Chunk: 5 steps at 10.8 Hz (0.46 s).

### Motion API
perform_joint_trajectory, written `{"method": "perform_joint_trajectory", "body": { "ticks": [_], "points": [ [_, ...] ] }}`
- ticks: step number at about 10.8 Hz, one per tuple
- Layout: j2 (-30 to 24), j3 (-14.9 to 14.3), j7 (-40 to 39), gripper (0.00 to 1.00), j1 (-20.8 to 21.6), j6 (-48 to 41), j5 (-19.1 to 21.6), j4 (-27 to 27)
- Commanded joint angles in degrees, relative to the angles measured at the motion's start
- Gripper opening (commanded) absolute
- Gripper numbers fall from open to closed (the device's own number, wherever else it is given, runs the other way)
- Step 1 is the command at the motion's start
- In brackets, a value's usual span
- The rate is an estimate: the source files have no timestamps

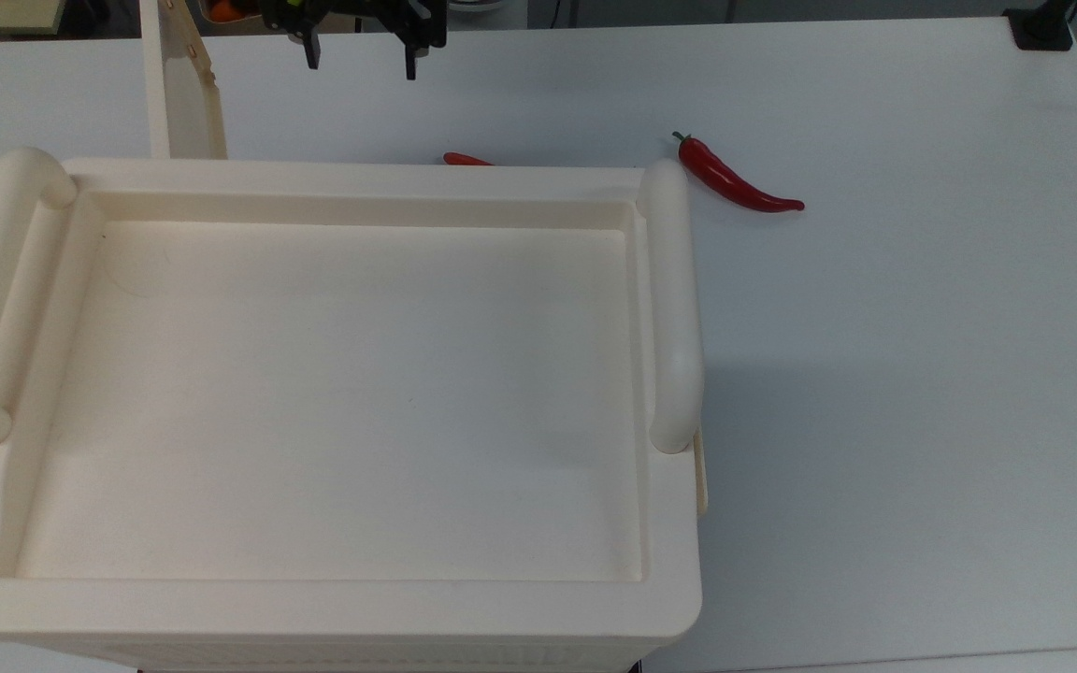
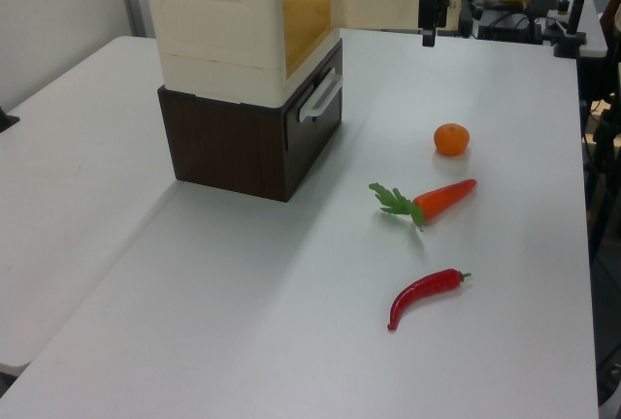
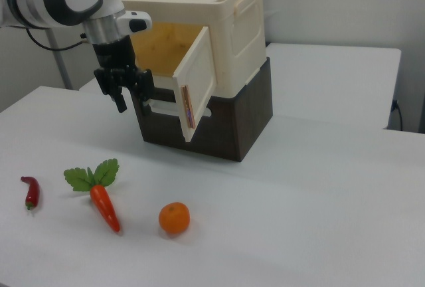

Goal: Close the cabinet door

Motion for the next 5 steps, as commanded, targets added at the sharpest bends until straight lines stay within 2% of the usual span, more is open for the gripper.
{"method": "perform_joint_trajectory", "body": {
  "ticks": [1,2,5],
  "points": [
    [-0.5,-0.4,-2.7,0.14,-0.3,0.7,0.4,-0.8],
    [-0.5,-0.4,-2.7,0.01,-0.6,0.7,0.6,-0.8],
    [-0.5,-0.4,-2.7,0.0,-0.6,0.7,0.7,-0.6]
  ]
}}
